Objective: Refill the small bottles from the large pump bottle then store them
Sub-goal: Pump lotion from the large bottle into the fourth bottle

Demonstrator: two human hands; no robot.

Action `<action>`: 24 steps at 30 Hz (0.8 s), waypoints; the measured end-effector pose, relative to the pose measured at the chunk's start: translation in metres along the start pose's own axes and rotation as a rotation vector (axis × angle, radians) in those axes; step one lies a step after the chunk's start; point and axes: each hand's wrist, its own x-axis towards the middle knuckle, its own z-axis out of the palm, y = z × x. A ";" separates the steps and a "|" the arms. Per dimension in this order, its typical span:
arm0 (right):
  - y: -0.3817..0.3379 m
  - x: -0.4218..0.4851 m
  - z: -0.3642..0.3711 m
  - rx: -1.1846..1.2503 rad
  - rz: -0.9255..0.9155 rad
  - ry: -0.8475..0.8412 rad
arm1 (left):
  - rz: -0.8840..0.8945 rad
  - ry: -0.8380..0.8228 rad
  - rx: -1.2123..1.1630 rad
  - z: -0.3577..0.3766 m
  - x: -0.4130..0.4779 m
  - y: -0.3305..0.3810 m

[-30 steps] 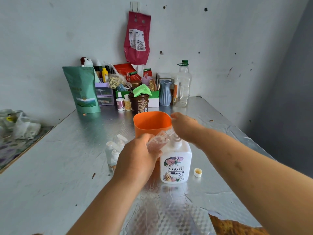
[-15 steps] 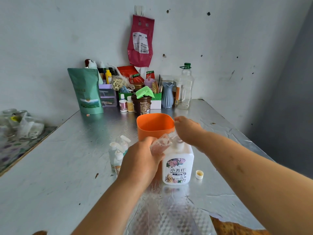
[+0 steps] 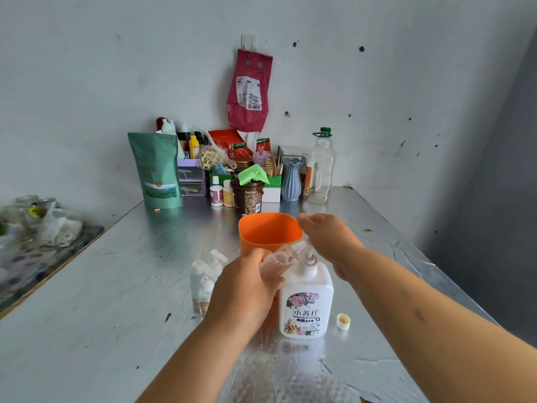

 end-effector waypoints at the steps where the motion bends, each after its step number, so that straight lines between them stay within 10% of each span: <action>1: 0.000 0.001 -0.001 0.024 0.017 0.000 | 0.002 0.000 -0.004 0.000 0.000 0.000; 24: -0.001 0.025 0.017 -0.223 0.033 -0.031 | 0.007 -0.022 -0.073 -0.001 0.003 -0.003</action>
